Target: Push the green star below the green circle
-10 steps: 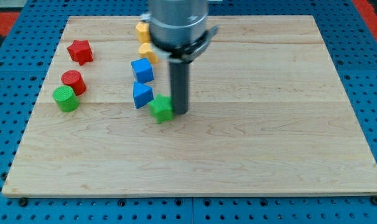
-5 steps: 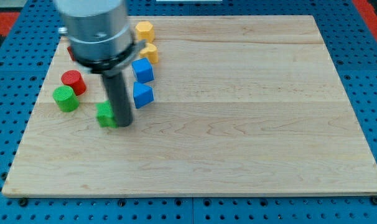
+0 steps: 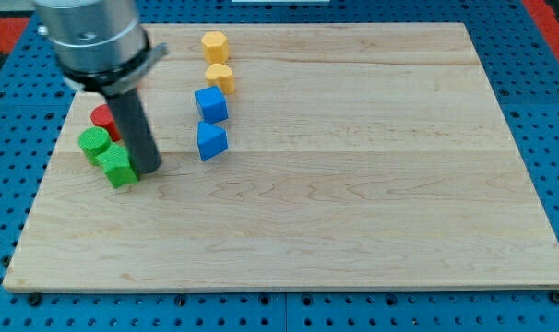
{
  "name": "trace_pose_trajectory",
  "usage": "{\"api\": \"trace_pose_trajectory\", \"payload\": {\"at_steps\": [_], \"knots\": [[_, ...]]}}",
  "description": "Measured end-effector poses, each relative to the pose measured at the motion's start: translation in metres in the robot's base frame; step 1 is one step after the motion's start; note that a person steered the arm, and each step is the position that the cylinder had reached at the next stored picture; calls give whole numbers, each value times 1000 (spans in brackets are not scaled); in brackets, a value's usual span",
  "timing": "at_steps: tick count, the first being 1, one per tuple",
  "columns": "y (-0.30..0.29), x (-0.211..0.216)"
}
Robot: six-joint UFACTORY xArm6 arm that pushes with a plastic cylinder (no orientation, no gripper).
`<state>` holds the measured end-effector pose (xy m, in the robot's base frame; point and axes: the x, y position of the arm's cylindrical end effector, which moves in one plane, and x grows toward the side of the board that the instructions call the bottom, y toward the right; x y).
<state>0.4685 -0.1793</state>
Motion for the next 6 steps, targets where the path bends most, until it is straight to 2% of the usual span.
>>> {"api": "trace_pose_trajectory", "payload": {"at_steps": [1,3,5,6], "knots": [[-45,21],[-52,75],[-24,-12],[-32,-57]]}}
